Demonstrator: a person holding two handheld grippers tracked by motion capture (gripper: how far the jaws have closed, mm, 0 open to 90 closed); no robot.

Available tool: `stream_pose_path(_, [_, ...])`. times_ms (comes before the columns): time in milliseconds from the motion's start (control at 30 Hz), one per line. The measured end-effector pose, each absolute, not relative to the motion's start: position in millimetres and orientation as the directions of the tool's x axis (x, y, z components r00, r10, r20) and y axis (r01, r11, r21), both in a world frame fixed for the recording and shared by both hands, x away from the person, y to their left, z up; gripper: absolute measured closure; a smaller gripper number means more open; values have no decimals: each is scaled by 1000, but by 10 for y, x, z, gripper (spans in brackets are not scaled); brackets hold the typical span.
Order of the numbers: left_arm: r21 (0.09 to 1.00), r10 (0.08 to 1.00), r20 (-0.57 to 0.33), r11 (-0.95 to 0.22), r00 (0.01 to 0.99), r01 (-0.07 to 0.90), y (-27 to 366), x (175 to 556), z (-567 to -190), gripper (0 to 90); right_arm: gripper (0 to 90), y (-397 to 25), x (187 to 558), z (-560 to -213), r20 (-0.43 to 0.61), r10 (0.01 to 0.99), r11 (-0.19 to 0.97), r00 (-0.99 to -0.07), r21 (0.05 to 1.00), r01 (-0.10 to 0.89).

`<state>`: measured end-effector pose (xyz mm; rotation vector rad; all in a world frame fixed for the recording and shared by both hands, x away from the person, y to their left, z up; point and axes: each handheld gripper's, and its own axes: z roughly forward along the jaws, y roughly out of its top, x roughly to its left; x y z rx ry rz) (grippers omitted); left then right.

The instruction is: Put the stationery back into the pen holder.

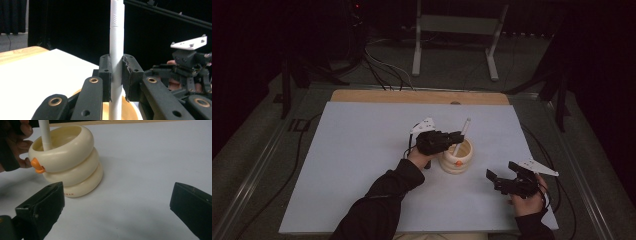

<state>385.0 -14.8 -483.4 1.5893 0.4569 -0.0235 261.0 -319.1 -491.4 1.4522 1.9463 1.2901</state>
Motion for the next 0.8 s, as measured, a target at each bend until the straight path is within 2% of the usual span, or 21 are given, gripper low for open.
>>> stream_pose_path(400, [953, 301, -250, -92, 920, 289, -188, 3814, -4821, 791, 0, -3197, 2610, -4912, 207, 899, 38, -386, 841, 540])
stream_pose_path(800, [948, 340, -231, -130, 911, 289, -229, 3812, -4719, 783, 0, -3200, 2611, -4906, 213, 897, 33, -386, 840, 542])
